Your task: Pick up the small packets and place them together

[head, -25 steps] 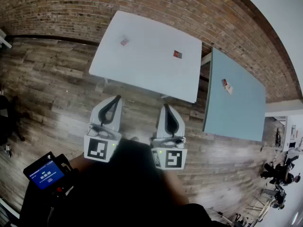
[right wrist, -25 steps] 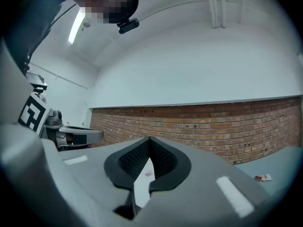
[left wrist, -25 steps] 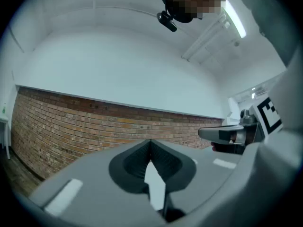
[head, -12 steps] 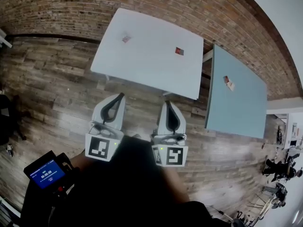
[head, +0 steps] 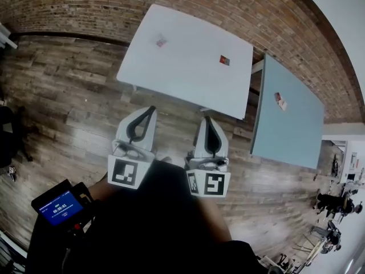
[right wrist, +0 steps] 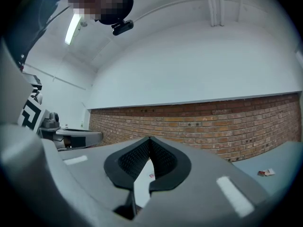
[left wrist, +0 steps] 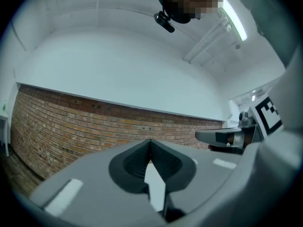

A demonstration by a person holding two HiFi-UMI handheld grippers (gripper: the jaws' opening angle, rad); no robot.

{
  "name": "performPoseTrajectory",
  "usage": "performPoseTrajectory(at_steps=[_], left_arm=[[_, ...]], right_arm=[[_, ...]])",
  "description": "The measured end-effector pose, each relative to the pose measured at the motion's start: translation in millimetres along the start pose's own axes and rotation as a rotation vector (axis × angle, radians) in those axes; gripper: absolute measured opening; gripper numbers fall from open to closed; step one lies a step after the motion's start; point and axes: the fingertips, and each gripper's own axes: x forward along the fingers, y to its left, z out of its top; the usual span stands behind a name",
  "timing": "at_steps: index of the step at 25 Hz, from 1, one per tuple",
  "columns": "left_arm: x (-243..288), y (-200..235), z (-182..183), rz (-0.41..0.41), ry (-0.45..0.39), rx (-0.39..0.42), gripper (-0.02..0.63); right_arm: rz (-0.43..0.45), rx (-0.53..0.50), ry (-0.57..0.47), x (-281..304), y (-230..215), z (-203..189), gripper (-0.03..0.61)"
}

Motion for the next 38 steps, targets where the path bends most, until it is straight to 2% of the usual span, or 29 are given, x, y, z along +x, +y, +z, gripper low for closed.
performPoseTrajectory(at_steps=[5,12,16,20,30,34,38], left_arm=[[-6,23,3,-0.023,0.020,-0.006,0.000],[12,64,-4,-0.044,0.030,-0.070,0.000],[0,55,-3,-0.060,0.016,-0.066,0.000],[4,66,-7,-0.044,0.027,-0.066,0.000],[2,75,-13,-0.016,0.030,-0.047,0.000],[25,77,-2,-0.001,0.017,-0.026,0.000],[101,70,-18,0.010,0.025,-0.008,0.000]], right_arm=[[-0.037,-0.005,0.051,6,13,-2,0.002],[-0.084,-0.009,0.073,43,22,-8,0.002],[-0.074,-0.003,0.070,30,29,-12,0.002],[-0.057,-0.012,0.085,39,33,-18,0.002],[-0.084,-0.003,0.109,44,20,-30,0.002],[-0.099,0.018,0.124,58,-2,-32,0.002],[-0.099,0.034,0.110,105,-67,-44,0.002]])
